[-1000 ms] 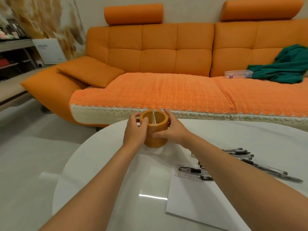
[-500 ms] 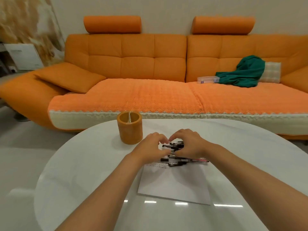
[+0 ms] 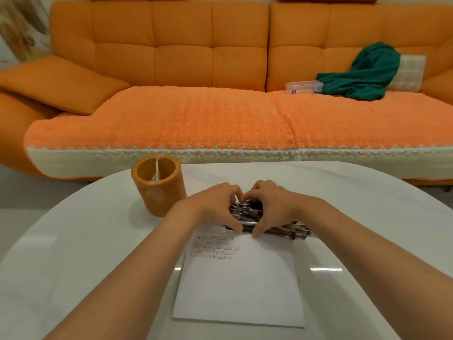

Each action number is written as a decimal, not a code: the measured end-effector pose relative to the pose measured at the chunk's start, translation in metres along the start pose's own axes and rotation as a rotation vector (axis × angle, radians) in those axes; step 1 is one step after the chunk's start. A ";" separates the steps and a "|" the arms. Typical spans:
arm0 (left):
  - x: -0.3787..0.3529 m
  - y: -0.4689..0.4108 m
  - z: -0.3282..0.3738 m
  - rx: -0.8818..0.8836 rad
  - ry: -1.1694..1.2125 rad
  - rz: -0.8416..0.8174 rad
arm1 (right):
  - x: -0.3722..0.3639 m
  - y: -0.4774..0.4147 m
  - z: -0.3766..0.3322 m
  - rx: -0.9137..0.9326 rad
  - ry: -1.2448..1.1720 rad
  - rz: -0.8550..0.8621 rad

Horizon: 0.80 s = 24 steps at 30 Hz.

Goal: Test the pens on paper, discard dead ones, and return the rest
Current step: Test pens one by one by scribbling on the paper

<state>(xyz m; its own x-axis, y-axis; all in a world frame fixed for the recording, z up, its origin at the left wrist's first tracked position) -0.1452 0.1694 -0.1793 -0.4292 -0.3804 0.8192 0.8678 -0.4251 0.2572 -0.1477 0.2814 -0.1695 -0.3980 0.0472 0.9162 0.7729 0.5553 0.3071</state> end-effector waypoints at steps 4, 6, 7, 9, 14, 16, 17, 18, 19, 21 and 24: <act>0.005 0.001 -0.005 0.014 0.035 0.004 | 0.002 -0.006 -0.008 0.028 -0.027 -0.018; 0.006 0.004 -0.007 0.028 0.052 0.015 | 0.006 -0.005 -0.012 0.042 -0.040 -0.010; 0.008 0.006 -0.007 0.032 0.057 0.028 | 0.008 -0.004 -0.014 0.051 -0.042 0.000; 0.008 0.011 -0.007 0.036 0.061 0.062 | 0.009 0.001 -0.018 0.062 -0.044 0.045; 0.002 0.044 -0.004 0.018 0.009 0.213 | 0.006 0.033 -0.017 0.015 -0.151 0.229; 0.003 0.064 -0.001 0.006 -0.051 0.327 | 0.005 0.048 -0.018 0.016 -0.093 0.328; 0.003 0.074 0.000 0.000 -0.070 0.391 | 0.005 0.056 -0.019 0.019 -0.071 0.389; 0.002 0.085 0.001 -0.003 -0.073 0.444 | 0.004 0.064 -0.020 0.019 -0.064 0.447; -0.001 0.095 0.001 -0.007 -0.062 0.476 | 0.001 0.072 -0.022 0.017 -0.061 0.495; -0.014 0.112 0.001 -0.013 -0.025 0.465 | -0.006 0.082 -0.027 0.022 -0.030 0.544; -0.034 0.132 0.000 0.001 -0.025 0.419 | -0.013 0.089 -0.041 0.059 0.088 0.593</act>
<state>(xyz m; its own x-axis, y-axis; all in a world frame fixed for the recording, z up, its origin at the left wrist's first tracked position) -0.0155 0.1263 -0.1732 -0.0332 -0.5005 0.8651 0.9662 -0.2374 -0.1002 -0.0538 0.2962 -0.1435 0.1374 0.2954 0.9455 0.8206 0.5007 -0.2757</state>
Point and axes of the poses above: each hand's wrist, its own y-axis away from the middle knuckle, its own x-axis out of the back of the hand, z = x × y, the point moved 9 cm from there along -y, towards the middle knuckle, and after that the axes turned 1 degree about y, right-handed, at the moved point
